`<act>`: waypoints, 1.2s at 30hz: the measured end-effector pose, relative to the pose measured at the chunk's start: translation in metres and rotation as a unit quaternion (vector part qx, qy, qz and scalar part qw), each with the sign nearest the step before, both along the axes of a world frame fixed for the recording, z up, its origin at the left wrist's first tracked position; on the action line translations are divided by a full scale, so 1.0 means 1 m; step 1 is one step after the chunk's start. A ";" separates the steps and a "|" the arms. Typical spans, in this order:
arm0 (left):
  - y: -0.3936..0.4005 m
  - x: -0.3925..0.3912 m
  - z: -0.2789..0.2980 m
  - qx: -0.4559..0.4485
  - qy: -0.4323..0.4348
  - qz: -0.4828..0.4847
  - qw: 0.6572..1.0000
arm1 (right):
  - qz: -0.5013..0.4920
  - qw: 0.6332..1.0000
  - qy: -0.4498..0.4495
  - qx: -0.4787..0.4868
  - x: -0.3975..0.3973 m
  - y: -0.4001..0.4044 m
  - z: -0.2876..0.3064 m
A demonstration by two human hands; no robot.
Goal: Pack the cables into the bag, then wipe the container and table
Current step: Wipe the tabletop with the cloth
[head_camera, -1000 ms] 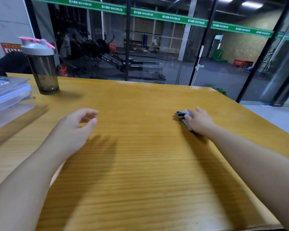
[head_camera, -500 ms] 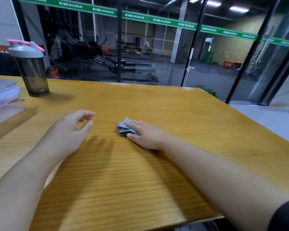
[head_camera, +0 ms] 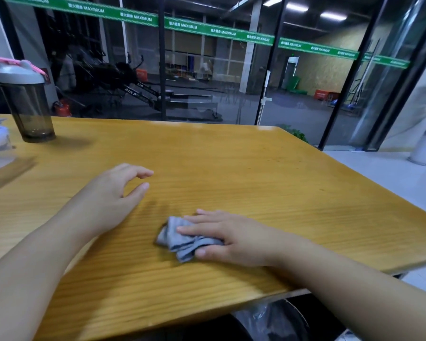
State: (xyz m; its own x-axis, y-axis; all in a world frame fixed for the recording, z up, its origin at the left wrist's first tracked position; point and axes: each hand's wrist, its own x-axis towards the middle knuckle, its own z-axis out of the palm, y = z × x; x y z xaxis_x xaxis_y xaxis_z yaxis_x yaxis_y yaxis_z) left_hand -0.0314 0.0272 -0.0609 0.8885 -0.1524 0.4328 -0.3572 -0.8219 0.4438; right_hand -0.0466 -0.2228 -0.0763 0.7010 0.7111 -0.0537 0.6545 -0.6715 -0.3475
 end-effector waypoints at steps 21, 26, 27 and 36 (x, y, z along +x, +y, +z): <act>0.019 0.007 0.000 -0.063 -0.030 0.032 0.997 | 0.029 0.997 -0.044 -0.052 -0.028 0.108 0.003; 0.020 0.007 -0.002 -0.063 -0.029 0.029 0.997 | 0.047 0.997 -0.064 -0.025 -0.053 0.096 -0.002; 0.019 0.007 -0.002 -0.062 -0.026 0.026 0.997 | 0.040 0.996 -0.074 -0.019 -0.057 0.090 -0.004; 0.007 -0.001 -0.001 -0.065 0.016 0.013 0.998 | -0.218 0.974 -0.017 -0.053 -0.047 -0.051 0.000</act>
State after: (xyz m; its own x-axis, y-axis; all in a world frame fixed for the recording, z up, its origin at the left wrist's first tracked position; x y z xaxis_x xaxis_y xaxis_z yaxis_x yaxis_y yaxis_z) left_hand -0.0320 0.0343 -0.0617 0.9050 -0.0733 0.4189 -0.3206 -0.7650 0.5586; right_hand -0.0934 -0.2736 -0.0759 0.9378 0.3372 -0.0830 0.3090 -0.9193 -0.2437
